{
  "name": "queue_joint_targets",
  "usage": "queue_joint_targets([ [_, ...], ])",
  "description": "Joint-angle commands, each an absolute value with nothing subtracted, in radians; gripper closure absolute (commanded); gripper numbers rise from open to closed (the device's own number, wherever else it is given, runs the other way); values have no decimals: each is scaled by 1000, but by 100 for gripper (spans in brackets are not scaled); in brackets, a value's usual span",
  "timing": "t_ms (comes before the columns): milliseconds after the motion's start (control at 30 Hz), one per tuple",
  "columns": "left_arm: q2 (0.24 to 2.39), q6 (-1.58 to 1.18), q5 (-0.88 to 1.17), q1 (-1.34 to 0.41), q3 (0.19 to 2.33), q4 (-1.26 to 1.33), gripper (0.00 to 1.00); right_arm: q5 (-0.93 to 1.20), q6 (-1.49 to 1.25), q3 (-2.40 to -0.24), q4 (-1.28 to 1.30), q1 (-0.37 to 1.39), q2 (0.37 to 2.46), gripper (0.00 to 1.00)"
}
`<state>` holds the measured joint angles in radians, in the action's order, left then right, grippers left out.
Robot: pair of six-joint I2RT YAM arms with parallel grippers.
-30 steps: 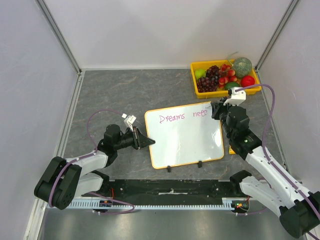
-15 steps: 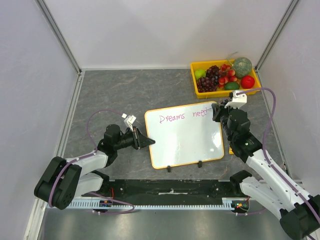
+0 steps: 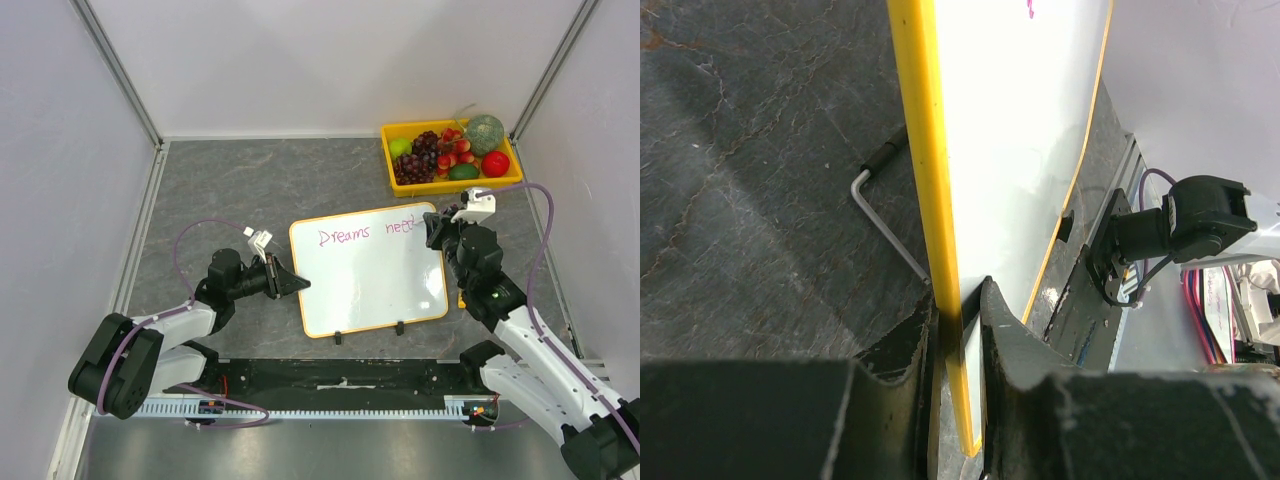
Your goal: Write a sentence on the whiteboard
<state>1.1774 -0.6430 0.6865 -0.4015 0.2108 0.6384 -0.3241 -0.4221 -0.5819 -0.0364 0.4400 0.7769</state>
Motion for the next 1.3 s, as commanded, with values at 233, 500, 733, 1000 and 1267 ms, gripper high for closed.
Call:
queue_joint_targets([
  [233,1189,-548,615,-405,210,584,98,-305,-436,-555,28,433,739,100],
  [500,1186,-548,615,-405,210,584,98,-321,-434,-554,52,434,707,100],
  [733,1186,-548,615,-405,210,584,98,-319,-443,-597,74,433,677,100],
  [1000,1187,-548,614,-405,209,584,98,-298,-456,-656,123,434,577,100],
  [1267,1184,-549,615,-405,209,584,98,-249,-465,-652,184,434,508,100],
])
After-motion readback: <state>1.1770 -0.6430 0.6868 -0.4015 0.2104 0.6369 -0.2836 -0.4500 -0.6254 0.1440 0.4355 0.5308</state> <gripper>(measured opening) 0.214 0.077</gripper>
